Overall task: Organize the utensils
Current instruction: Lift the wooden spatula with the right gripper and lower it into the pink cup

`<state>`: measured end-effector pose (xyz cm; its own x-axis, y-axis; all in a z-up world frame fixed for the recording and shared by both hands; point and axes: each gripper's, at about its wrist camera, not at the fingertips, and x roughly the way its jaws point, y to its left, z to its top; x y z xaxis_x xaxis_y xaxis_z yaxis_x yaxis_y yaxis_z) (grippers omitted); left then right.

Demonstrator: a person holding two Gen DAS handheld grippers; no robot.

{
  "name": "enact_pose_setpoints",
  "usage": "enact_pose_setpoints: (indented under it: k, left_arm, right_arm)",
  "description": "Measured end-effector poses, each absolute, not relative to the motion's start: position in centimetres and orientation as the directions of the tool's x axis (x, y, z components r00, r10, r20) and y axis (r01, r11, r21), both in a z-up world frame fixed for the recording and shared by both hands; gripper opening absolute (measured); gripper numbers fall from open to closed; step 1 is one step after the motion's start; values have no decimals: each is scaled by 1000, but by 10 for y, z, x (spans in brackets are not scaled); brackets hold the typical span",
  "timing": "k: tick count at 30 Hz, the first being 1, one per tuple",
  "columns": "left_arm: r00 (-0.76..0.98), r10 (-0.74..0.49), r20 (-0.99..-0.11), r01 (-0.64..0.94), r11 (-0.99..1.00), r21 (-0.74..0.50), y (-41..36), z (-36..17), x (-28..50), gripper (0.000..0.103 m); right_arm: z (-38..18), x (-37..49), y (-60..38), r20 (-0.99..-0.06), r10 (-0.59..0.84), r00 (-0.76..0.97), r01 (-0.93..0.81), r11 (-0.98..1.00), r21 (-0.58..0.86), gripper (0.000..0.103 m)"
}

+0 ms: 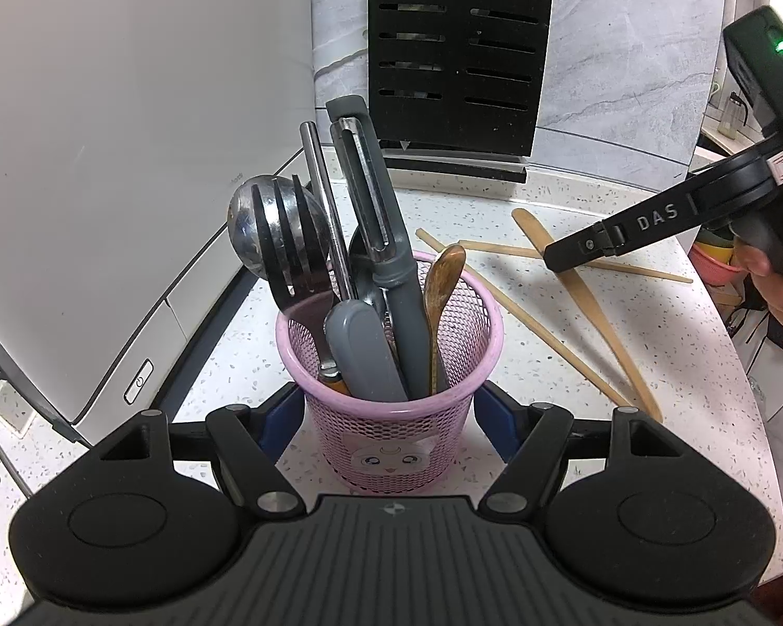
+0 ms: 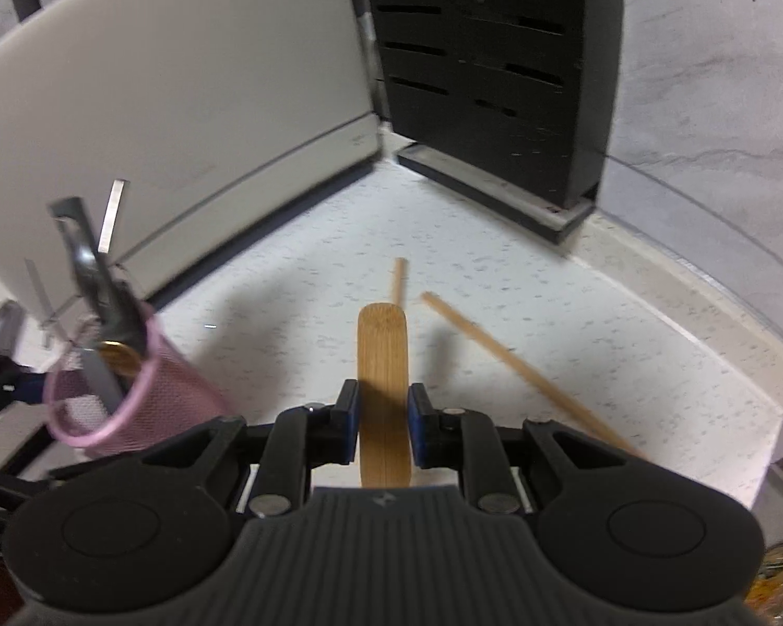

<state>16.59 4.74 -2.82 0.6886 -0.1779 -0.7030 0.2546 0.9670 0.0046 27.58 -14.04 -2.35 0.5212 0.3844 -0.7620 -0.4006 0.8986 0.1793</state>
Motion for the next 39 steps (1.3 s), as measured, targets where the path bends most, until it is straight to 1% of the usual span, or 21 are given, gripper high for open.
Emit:
enact_pose_setpoints:
  k: [2, 3, 7, 10, 13, 17, 19, 20, 24, 29, 35, 38, 39]
  left_arm:
    - [688, -179, -703, 255, 967, 3, 48, -28, 166, 83]
    - [688, -180, -703, 255, 967, 2, 48, -28, 166, 83]
    - [688, -180, -703, 255, 967, 3, 48, -28, 165, 83]
    - [688, -178, -703, 254, 967, 5, 48, -28, 165, 83]
    - [688, -177, -704, 255, 967, 7, 48, -28, 164, 83]
    - [687, -181, -704, 257, 966, 2, 49, -28, 164, 83]
    - [686, -181, -704, 258, 966, 3, 49, -28, 164, 83]
    - [686, -182, -705, 258, 966, 2, 48, -28, 164, 83]
    - [685, -182, -705, 260, 966, 2, 49, -28, 163, 83]
    - [683, -186, -706, 262, 965, -1, 50, -27, 163, 83]
    - [683, -185, -706, 263, 965, 2, 50, -27, 163, 83]
    - [683, -186, -706, 263, 965, 0, 50, -27, 163, 83]
    - [683, -186, -706, 263, 965, 0, 50, -27, 163, 83]
  right_arm:
    - [-21, 273, -137, -759, 399, 514, -414, 891, 187, 17]
    - [-19, 271, -136, -757, 399, 518, -419, 889, 182, 0]
    - [-13, 269, -139, -742, 436, 508, -416, 879, 232, 0]
    - [-14, 268, -135, -745, 424, 515, -427, 881, 206, 0]
    - [-28, 269, -124, -773, 431, 465, -461, 864, 205, 0]
    - [-48, 265, -104, -816, 425, 390, -530, 829, 178, 8]
    - [-53, 262, -97, -829, 426, 363, -555, 813, 175, 18]
    - [-55, 261, -93, -833, 424, 354, -567, 806, 169, 20]
    - [-61, 256, -81, -857, 403, 321, -607, 782, 141, 26]
    - [-64, 248, -73, -885, 347, 310, -639, 766, 76, 26]
    - [-66, 246, -75, -899, 309, 310, -640, 767, 43, 26]
    - [-67, 243, -73, -899, 296, 323, -653, 757, 15, 24]
    - [-66, 240, -72, -898, 290, 331, -657, 754, 1, 19]
